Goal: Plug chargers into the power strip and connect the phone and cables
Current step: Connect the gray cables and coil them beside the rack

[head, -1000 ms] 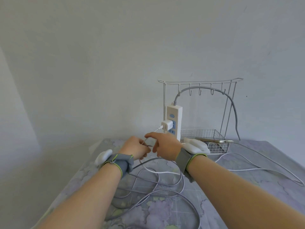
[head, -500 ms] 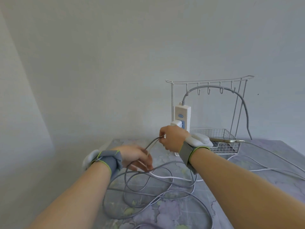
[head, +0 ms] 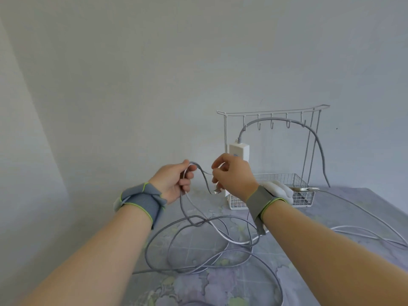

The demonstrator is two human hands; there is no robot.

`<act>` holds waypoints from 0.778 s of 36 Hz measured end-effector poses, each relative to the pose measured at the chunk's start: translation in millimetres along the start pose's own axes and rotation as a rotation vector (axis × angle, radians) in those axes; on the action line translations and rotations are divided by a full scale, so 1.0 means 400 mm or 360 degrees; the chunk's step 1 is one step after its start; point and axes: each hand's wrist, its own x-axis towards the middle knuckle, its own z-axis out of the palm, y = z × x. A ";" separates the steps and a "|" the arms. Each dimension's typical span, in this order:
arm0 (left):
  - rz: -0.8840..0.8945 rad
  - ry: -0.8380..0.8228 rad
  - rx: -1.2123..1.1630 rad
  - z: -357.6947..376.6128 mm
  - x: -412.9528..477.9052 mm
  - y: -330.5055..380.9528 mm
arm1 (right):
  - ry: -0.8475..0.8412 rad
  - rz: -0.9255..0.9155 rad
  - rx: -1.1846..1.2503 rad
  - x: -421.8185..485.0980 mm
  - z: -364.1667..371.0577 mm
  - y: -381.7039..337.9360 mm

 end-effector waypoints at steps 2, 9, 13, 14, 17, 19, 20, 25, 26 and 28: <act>-0.0055 0.0007 -0.0116 0.019 0.002 0.013 | -0.0242 0.0140 0.0212 -0.014 -0.008 -0.019; -0.0095 0.0033 -0.0347 0.039 0.009 0.018 | -0.0993 0.0371 0.0155 -0.055 0.035 0.006; -0.0135 0.0025 -0.0368 0.041 0.013 0.016 | -0.1008 0.0340 -0.0008 -0.062 0.040 0.018; -0.0155 0.0014 -0.0360 0.038 0.012 0.019 | -0.1001 0.0311 -0.0158 -0.058 0.033 0.022; -0.0211 -0.0006 -0.0329 0.016 0.012 0.030 | -0.0921 0.0255 -0.0621 -0.043 0.003 0.052; -0.0245 -0.0012 -0.0309 -0.003 0.015 0.037 | -0.0861 0.0268 -0.0985 -0.033 -0.032 0.084; -0.0260 -0.0005 -0.0292 -0.013 0.016 0.037 | -0.0852 0.0297 -0.1160 -0.031 -0.054 0.103; -0.0254 0.0052 -0.0285 -0.027 0.025 0.024 | -0.0422 0.0538 -0.1224 -0.015 -0.174 0.172; -0.0249 0.0058 -0.0311 -0.024 0.027 0.021 | -0.0343 0.0549 -0.1199 -0.010 -0.189 0.171; -0.0239 0.0068 -0.0357 -0.024 0.029 0.022 | -0.0248 0.0561 -0.1210 0.007 -0.210 0.162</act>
